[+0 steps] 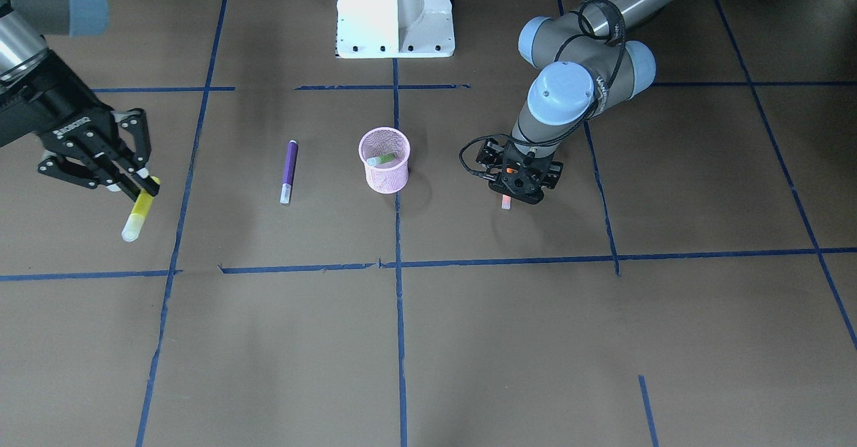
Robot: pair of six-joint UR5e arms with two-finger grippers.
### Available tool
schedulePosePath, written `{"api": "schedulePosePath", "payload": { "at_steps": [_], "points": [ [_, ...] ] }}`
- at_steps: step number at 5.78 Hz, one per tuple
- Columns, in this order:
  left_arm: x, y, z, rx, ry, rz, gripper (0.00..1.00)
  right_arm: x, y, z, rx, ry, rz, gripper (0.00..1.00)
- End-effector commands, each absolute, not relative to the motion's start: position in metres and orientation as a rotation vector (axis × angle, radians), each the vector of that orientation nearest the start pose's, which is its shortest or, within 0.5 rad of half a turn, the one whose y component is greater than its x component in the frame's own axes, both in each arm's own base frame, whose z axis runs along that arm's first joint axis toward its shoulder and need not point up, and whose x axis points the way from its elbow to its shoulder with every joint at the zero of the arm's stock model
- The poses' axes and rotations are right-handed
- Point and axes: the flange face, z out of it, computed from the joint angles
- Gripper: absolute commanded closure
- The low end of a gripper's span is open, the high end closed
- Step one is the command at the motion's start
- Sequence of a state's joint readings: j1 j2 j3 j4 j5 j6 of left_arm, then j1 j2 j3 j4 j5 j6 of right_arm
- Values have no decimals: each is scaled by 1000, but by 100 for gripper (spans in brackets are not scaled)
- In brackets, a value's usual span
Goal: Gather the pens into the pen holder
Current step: 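Carry the yellow marker over the cup with right gripper while left reaches orange marker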
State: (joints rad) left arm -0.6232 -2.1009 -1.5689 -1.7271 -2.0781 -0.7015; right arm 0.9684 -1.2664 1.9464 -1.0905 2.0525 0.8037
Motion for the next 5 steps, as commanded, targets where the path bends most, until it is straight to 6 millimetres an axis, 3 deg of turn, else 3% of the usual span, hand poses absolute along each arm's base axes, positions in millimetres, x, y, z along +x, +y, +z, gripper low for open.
{"api": "schedulePosePath", "payload": {
  "at_steps": [1, 2, 3, 5],
  "points": [
    [506, -469, 333, 102, 831, 404, 0, -316, -456, 170, 632, -1067, -16, 100],
    [501, -474, 332, 111, 831, 400, 0, -354, -426, 154, 725, -1041, 24, 100],
    [500, -474, 331, 114, 832, 402, 0, -395, -394, 152, 800, -990, 40, 100],
    [500, -474, 326, 119, 838, 404, 0, -454, -349, 158, 812, -965, 33, 100]
  ]
}}
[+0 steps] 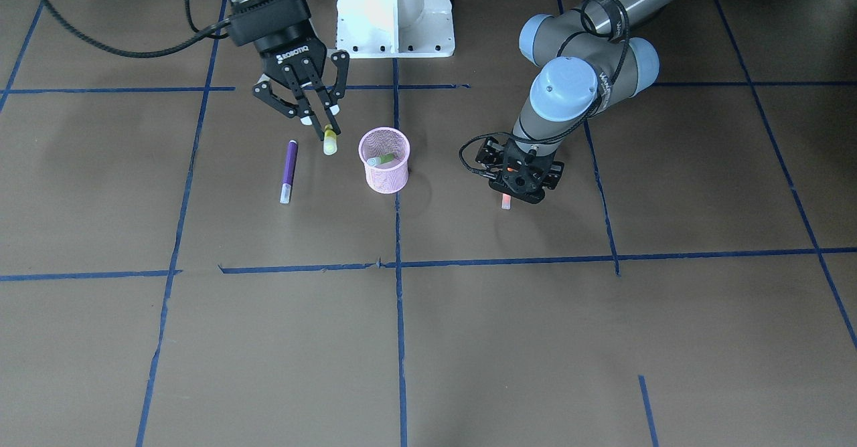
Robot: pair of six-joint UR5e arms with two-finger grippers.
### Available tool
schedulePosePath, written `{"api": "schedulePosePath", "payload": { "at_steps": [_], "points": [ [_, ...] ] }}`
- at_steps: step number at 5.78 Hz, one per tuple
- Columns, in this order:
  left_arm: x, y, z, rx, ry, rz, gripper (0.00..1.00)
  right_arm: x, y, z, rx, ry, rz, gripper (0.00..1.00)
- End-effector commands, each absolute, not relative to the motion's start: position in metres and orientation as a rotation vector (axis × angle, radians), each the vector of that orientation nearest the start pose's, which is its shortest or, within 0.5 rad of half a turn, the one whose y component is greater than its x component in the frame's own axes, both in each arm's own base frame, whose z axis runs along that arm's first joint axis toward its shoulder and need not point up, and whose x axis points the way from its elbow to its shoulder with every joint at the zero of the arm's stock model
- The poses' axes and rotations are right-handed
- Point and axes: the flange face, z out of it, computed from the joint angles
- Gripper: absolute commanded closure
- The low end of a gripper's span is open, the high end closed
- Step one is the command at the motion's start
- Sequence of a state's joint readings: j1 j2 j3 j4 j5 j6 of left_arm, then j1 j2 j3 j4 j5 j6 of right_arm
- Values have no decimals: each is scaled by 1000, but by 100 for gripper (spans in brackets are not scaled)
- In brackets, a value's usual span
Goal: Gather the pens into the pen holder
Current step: 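Carry the yellow marker over the cup with right gripper while left reaches orange marker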
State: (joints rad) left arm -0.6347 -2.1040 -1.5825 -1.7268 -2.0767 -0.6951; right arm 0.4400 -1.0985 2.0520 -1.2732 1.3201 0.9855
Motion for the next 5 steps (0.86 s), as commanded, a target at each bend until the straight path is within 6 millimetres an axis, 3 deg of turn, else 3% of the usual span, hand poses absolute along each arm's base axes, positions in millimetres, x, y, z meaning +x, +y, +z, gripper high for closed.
{"api": "schedulePosePath", "payload": {
  "at_steps": [1, 3, 5],
  "points": [
    [500, -474, 326, 119, 838, 404, 0, -478, -335, 159, 794, -969, 35, 100],
    [501, -474, 326, 119, 837, 405, 0, -525, -323, 170, 768, -942, 38, 100],
    [501, -474, 326, 119, 837, 405, 0, -538, -325, 177, 769, -924, 55, 100]
  ]
}}
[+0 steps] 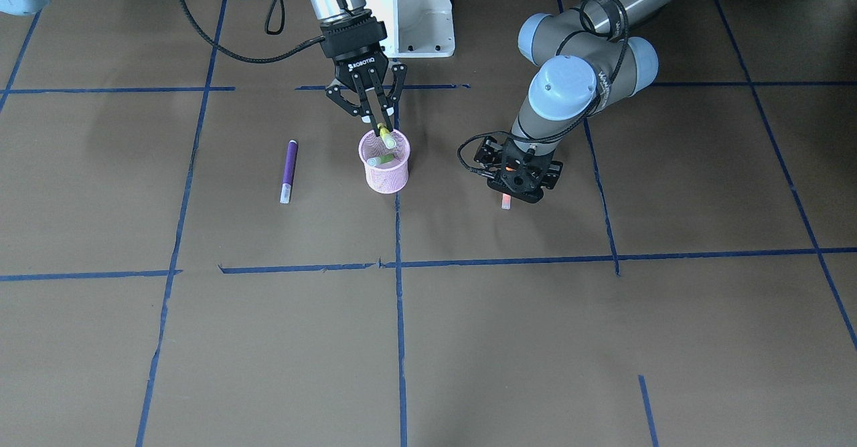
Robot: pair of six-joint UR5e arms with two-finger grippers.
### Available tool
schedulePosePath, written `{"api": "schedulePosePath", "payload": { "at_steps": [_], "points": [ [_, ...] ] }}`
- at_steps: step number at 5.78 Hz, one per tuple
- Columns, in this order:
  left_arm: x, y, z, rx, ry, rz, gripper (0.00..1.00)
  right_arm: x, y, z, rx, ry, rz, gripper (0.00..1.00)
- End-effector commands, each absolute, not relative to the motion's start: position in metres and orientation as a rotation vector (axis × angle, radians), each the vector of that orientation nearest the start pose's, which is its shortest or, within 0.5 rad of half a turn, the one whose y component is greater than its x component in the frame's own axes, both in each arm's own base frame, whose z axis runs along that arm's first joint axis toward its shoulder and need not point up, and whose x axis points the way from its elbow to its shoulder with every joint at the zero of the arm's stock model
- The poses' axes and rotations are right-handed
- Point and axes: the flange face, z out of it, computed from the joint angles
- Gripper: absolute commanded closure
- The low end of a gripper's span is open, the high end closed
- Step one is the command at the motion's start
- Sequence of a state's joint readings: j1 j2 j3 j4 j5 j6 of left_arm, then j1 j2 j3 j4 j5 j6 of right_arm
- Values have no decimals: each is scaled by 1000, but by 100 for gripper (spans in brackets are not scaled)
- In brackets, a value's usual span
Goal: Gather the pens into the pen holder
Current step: 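Lower the yellow marker into the cup and open the right gripper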
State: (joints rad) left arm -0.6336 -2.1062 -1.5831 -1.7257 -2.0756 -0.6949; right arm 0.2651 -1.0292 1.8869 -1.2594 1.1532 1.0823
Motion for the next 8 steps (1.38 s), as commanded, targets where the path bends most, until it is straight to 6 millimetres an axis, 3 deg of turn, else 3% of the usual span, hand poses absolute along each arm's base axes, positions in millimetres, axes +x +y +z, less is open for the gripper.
{"api": "schedulePosePath", "payload": {
  "at_steps": [1, 4, 5, 6, 7, 8],
  "points": [
    [501, -474, 326, 119, 837, 405, 0, -540, -329, 180, 798, -944, 78, 100],
    [501, -474, 326, 121, 837, 408, 0, -566, -326, 204, 773, -898, 54, 100],
    [501, -474, 327, 118, 835, 407, 0, -571, -325, 208, 769, -889, 46, 97],
    [501, -474, 326, 120, 836, 408, 0, -571, -324, 204, 770, -897, 47, 87],
    [501, -474, 327, 118, 835, 407, 0, -571, -324, 202, 771, -902, 52, 30],
    [501, -474, 326, 120, 836, 408, 0, -569, -325, 199, 774, -918, 61, 0]
  ]
}}
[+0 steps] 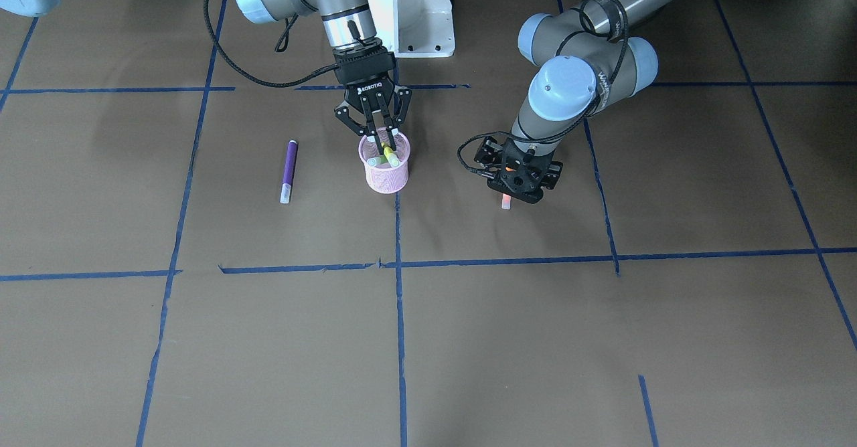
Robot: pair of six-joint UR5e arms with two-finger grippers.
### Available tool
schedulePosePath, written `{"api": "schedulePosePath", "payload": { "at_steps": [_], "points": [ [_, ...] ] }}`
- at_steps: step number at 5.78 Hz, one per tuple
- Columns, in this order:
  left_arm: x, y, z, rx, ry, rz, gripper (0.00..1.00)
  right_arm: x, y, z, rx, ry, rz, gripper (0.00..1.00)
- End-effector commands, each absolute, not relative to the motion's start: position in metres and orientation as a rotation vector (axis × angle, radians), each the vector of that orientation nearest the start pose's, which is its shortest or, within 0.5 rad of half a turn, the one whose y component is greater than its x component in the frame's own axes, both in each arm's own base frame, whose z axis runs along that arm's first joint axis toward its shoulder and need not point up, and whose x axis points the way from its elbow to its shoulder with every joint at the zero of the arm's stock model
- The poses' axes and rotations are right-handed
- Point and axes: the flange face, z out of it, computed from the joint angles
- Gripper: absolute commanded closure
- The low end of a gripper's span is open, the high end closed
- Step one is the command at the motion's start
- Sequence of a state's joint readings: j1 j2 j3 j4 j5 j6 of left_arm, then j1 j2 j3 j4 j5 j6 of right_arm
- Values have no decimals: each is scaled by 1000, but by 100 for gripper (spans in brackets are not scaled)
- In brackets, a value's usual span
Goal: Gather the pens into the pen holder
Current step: 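Lower the yellow marker into the cup and open the right gripper, then withdraw the right gripper toward the purple marker while left grasps orange marker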
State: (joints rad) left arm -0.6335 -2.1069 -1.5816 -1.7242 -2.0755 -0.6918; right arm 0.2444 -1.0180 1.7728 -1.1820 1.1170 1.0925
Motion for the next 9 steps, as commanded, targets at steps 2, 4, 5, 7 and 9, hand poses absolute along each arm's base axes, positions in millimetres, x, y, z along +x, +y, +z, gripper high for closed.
{"api": "schedulePosePath", "payload": {
  "at_steps": [2, 4, 5, 7, 9],
  "points": [
    [501, -474, 326, 120, 836, 408, 0, -558, -336, 177, 785, -950, 79, 0],
    [502, -474, 323, 122, 838, 408, 0, -497, -368, 149, 652, -953, 41, 0],
    [502, -474, 322, 123, 839, 409, 0, -467, -400, 148, 511, -914, 20, 0],
    [502, -475, 324, 119, 836, 406, 0, -413, -448, 193, 238, -848, -18, 0],
    [503, -475, 327, 115, 832, 406, 11, -405, -450, 238, 216, -775, -83, 0]
  ]
}}
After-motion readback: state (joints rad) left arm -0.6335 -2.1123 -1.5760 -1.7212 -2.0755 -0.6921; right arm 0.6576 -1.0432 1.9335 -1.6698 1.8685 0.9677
